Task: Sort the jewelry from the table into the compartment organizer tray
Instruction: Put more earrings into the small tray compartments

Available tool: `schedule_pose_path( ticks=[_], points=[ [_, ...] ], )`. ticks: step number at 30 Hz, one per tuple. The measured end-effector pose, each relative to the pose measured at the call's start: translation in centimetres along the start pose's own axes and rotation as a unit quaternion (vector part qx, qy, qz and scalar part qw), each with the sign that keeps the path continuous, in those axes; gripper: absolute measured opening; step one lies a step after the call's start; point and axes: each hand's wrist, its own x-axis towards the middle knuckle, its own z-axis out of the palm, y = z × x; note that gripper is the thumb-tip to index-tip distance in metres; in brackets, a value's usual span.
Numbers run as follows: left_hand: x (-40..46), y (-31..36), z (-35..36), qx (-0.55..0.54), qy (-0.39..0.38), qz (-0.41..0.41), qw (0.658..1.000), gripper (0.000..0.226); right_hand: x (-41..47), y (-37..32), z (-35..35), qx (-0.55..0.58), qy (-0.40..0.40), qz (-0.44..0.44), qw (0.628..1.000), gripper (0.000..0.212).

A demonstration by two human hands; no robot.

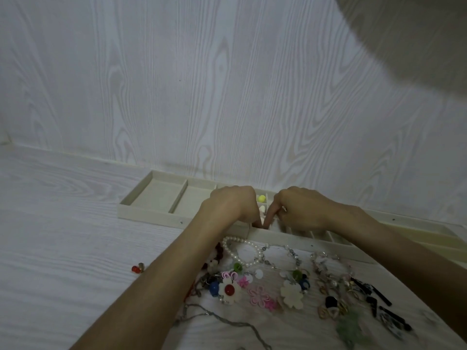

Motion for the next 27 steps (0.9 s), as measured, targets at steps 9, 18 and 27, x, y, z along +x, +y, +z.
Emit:
schedule_pose_path(
  ticks=[9, 18, 27],
  points=[
    [0.5, -0.3, -0.1, 0.007, -0.014, -0.003, 1.0, 0.028, 0.3, -0.8, -1.4, -0.045, 0.018, -0.001, 0.999, 0.04],
    [0.9, -0.6, 0.0, -0.001, -0.028, 0.006, 1.0, 0.031, 0.6, -1.2, -0.9, -0.056, -0.007, 0.005, 0.998, 0.04],
    [-3.6, -2.0, -4.0, -0.115, 0.024, 0.028, 0.993, 0.023, -8.4, 0.7, -4.7, 0.113, 0.098, 0.009, 0.989, 0.018]
  ],
)
